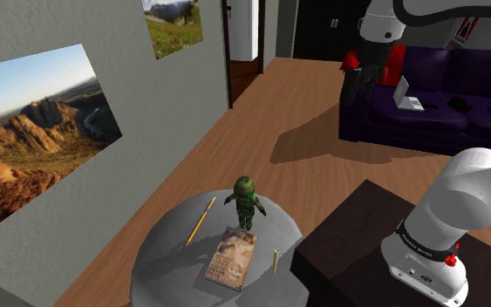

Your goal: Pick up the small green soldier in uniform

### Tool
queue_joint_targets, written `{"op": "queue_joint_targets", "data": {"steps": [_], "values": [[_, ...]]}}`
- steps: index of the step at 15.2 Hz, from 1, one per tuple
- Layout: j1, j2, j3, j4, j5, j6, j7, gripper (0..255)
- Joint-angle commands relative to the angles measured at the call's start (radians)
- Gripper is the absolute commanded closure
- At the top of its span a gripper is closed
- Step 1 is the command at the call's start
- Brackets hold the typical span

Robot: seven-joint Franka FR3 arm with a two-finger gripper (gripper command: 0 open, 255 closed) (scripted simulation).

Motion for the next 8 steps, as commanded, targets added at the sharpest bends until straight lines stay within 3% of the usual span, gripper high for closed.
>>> {"op": "queue_joint_targets", "data": {"steps": [1, 8], "values": [[0.0, 0.0, 0.0, 0.0, 0.0, 0.0, 0.0, 0], [0.055, 0.038, 0.079, -0.177, 0.032, 0.261, 0.041, 0]]}}
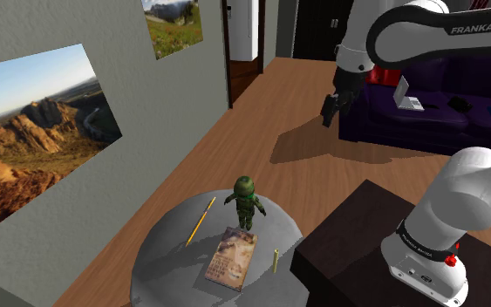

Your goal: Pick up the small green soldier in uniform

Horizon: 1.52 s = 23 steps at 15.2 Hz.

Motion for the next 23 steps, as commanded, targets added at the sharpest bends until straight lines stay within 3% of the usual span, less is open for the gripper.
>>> {"op": "queue_joint_targets", "data": {"steps": [1, 9, 15, 19, 21, 23], "values": [[0.015, 0.014, 0.022, -0.051, 0.007, 0.081, 0.01, 0], [0.064, 0.184, 0.13, -0.163, 0.015, 0.416, 0.075, 0], [0.057, 0.39, 0.234, -0.18, -0.041, 0.673, 0.163, 0], [0.004, 0.555, 0.326, -0.155, -0.164, 0.828, 0.279, 0], [-0.041, 0.645, 0.38, -0.129, -0.28, 0.891, 0.377, 0], [-0.086, 0.742, 0.424, -0.09, -0.45, 0.935, 0.513, 0]]}}
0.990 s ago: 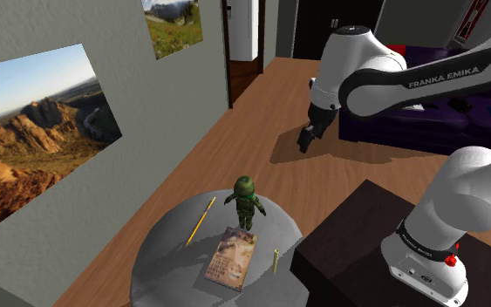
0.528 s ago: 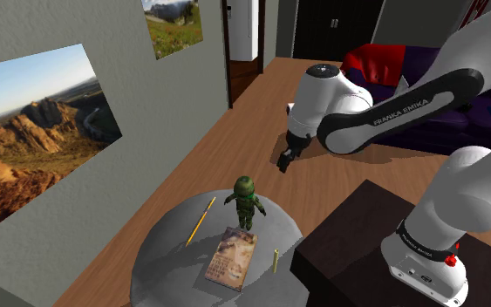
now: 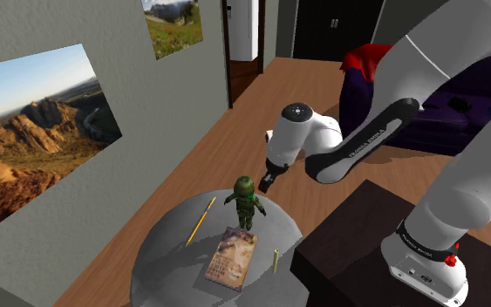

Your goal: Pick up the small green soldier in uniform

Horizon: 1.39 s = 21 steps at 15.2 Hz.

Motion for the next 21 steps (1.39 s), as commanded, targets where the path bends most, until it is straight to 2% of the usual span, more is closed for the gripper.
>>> {"op": "queue_joint_targets", "data": {"steps": [1, 3, 5, 6, 13, 15, 16, 21], "values": [[-0.033, 0.097, 0.033, 0.042, -0.19, 0.036, 0.151, 0], [-0.022, 0.2, 0.022, 0.101, -0.392, 0.044, 0.311, 0], [0.027, 0.296, -0.019, 0.166, -0.559, 0.041, 0.445, 0], [0.033, 0.298, -0.025, 0.167, -0.561, 0.042, 0.447, 0], [0.094, 0.416, -0.109, 0.216, -0.771, 0.067, 0.628, 0], [0.095, 0.416, -0.109, 0.216, -0.771, 0.067, 0.628, 0], [0.095, 0.417, -0.108, 0.218, -0.767, 0.065, 0.625, 255], [0.096, 0.417, -0.107, 0.219, -0.767, 0.065, 0.627, 255]]}}
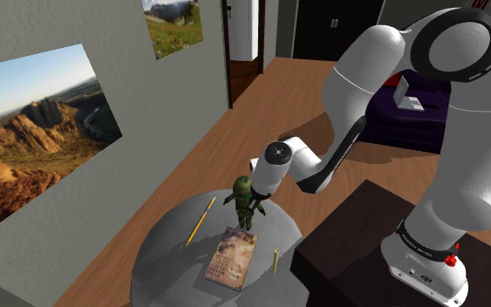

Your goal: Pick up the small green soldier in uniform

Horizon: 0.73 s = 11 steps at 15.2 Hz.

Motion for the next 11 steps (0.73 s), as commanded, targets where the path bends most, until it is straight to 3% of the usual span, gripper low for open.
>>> {"op": "queue_joint_targets", "data": {"steps": [1, 4, 11], "values": [[0.0, 0.002, -0.001, -0.001, -0.001, 0.0, 0.0, 255], [-0.001, 0.0, -0.002, -0.005, -0.003, 0.002, 0.002, 255], [-0.057, -0.109, 0.074, -0.05, 0.191, -0.021, -0.166, 255]]}}
